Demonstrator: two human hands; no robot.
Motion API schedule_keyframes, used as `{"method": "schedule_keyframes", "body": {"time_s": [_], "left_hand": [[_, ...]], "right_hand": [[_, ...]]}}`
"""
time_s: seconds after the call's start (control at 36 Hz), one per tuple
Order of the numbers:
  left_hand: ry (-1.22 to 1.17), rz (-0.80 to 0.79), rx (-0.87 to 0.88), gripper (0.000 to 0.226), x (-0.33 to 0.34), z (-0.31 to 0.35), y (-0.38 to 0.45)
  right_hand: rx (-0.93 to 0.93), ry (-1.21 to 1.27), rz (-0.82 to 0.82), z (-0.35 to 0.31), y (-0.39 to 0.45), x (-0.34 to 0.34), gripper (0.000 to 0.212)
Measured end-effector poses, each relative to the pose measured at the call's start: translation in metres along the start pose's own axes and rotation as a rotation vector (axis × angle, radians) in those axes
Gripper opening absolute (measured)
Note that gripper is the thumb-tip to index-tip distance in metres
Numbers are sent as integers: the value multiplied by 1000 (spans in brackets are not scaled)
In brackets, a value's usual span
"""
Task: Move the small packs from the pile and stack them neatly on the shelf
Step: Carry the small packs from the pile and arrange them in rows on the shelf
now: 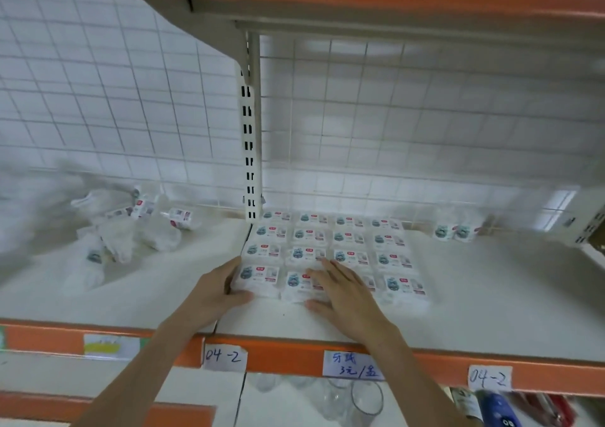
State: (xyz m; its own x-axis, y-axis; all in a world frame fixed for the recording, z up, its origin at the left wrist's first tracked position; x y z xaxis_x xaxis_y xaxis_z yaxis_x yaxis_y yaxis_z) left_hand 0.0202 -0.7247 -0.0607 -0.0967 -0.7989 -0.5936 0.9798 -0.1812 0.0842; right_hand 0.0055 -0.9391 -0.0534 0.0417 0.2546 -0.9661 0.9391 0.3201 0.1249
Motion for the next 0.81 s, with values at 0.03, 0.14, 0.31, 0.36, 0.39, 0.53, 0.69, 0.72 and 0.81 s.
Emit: {"method": "schedule_keyframes", "body": {"time_s": [0.03, 0.14, 0.31, 0.36, 0.39, 0.53, 0.69, 0.72, 0.81], "left_hand": [[8, 3, 14, 53, 0, 2, -1], [72, 22, 38, 44, -3, 1, -1], [93, 26, 92, 51, -5, 11, -2], [68, 27, 95, 52, -4, 10, -2], [44, 22, 97, 51, -4, 11, -2], [-10, 19, 102, 58, -3, 7, 0], [-46, -17, 55, 103, -7, 3, -2], [-39, -13, 71, 101, -8, 6, -5], [31, 59, 180, 84, -14, 18, -14]], "right_hand": [[0, -5, 0, 0, 1, 0, 56], [1, -29, 8, -1, 2, 1, 55], [30, -45, -23, -3, 1, 1, 55], [36, -55, -33, -4, 0, -1, 55], [38, -60, -37, -4, 0, -1, 55], [52, -87, -47, -9, 0, -7, 56], [105, -112, -5, -18, -5, -14, 67], [107, -99, 23, -20, -8, -16, 68], [109, -59, 116, -28, -25, -25, 70]]}}
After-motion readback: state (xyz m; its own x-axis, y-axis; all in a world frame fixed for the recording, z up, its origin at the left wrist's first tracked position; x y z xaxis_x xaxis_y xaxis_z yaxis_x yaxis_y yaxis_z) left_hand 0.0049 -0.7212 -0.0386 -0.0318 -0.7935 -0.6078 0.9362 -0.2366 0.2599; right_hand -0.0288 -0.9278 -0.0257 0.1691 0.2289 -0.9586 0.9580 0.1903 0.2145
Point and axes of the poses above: each hand's wrist, its own y-axis towards the middle knuckle, its own x-axis out of the palm, z = x × y, the point moved 7 cm from there along y, towards the middle knuckle, and after that the axes turned 5 degrees about x, right-handed, at the moved point
